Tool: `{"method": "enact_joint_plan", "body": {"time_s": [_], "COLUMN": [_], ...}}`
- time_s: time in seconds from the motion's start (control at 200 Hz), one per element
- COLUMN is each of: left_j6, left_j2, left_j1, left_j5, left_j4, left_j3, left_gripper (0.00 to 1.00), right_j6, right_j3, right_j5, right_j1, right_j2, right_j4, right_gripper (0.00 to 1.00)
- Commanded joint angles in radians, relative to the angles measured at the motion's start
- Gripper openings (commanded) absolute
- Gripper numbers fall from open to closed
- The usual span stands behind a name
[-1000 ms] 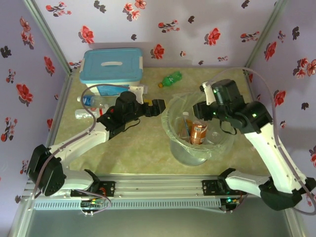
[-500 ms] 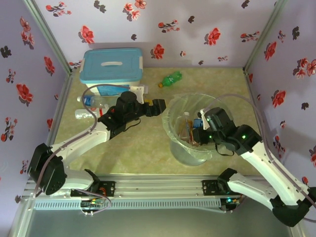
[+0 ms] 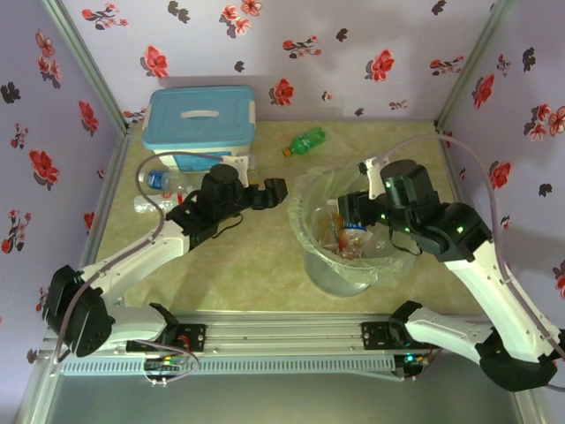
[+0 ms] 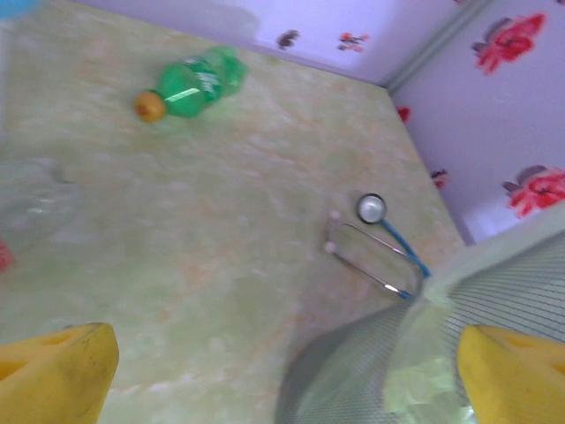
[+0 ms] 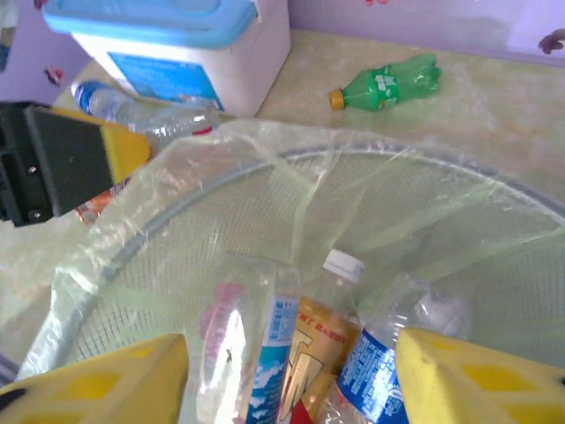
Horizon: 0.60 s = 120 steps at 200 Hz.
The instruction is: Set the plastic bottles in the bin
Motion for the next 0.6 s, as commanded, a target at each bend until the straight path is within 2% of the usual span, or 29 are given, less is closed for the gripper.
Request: {"method": "enact_joint_plan", "body": {"time_s": [0.0, 0.13, 0.27, 0.42, 0.595], "left_j6": [0.066, 0.107, 0.22, 0.368, 0.454], "left_j2": [-0.081, -0.124, -0.11, 0.001, 0.138], "left_j1": [0.047, 0.182, 0.316, 0.367, 0.41], "left_j5": [-0.122, -0.159, -0.157, -0.105, -0.087], "left_j4": [-0.235, -0.382, -0.363, -0.299, -0.283], "left_j3": [0.039, -0.029, -0.116, -0.142, -0.128], "left_gripper": [1.0, 1.0, 1.0, 1.0, 1.0], "right_j6": [-0.009, 0.006, 0.003, 0.018, 0.023], "right_j3": [-0.009, -0.001, 0.042, 0.011, -0.021], "right_j5": [-0.002, -0.131, -0.164, -0.18, -0.157], "right_j1": [-0.023, -0.074, -0.111, -0.142, -0.161], "right_j2": [-0.005, 0.027, 0.063, 0.052, -0.002], "right_j4": [0.133, 0.252, 0.227, 0.219, 0.188], "right_gripper": [0.7, 0.8, 0.87, 0.89, 0.89]}}
